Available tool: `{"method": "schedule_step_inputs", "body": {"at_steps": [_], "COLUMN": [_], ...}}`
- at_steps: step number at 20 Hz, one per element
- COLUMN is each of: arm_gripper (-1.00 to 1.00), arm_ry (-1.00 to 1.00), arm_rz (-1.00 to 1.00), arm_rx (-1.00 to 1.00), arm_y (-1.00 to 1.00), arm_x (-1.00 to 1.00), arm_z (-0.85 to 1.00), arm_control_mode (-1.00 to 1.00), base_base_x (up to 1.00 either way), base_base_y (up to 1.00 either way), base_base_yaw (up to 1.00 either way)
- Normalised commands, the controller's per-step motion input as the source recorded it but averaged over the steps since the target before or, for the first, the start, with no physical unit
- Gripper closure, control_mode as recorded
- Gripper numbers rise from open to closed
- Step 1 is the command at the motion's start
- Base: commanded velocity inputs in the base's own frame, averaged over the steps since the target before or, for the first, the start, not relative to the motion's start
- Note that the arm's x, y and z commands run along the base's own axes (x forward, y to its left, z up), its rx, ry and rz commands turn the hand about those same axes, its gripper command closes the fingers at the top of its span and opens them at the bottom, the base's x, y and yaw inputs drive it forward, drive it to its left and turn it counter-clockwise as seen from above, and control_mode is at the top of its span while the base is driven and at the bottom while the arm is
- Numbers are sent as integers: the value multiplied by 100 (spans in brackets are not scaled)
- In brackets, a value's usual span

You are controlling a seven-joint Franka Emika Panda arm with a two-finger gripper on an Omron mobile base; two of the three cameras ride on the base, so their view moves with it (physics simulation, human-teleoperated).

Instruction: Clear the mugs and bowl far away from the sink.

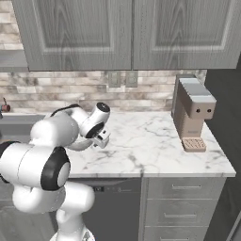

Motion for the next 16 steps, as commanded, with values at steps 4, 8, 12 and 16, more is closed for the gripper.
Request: {"method": "schedule_step_inputs", "body": {"at_steps": [4,8,12,16], "arm_gripper": [-100,-100,100,100], "arm_ry": [0,0,0,0], "arm_rz": [0,0,0,0], "arm_rx": [-2,-2,-3,0], "arm_y": [11,10,15,2], "arm_x": [46,38,22,1], "arm_z": [-28,-24,-20,-6], "arm_control_mode": [-100,-100,-100,-100], "base_base_x": [0,0,0,0], "base_base_y": [0,0,0,0], "base_base_yaw": [0,0,0,0]}}
